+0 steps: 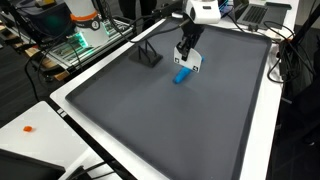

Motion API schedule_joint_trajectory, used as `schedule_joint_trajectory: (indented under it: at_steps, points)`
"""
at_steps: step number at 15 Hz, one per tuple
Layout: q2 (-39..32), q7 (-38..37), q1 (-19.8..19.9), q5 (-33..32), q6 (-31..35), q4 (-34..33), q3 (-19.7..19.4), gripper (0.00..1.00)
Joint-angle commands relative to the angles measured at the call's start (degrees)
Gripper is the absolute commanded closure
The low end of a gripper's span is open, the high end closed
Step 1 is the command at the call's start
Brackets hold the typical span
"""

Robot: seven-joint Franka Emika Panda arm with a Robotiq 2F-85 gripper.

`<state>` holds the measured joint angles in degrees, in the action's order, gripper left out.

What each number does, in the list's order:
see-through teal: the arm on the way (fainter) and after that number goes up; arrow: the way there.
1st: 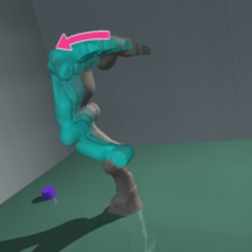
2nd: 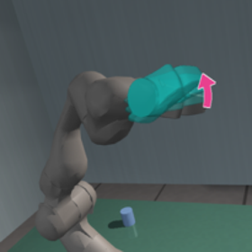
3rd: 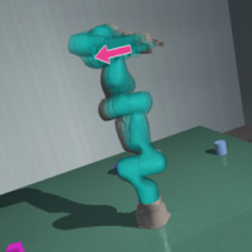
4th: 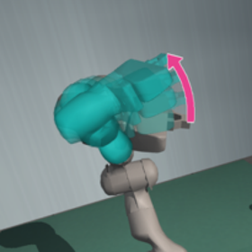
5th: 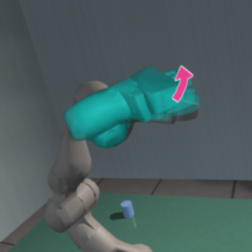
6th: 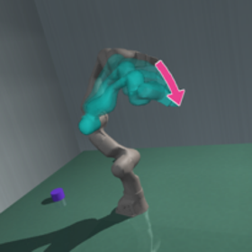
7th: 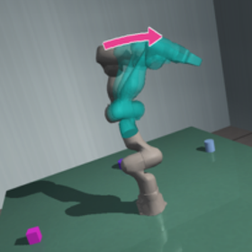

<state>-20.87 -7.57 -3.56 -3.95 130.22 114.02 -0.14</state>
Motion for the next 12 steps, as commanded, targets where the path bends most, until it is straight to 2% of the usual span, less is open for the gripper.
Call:
schedule_joint_trajectory:
  at_steps: [1, 12]
  points:
    - [-1.8, -0.5, -0.4, -1.8, -0.8, -1.7, -0.5, 0.99]
    - [-5.6, -0.1, -0.7, -4.6, 0.2, -3.6, -1.1, 0.99]
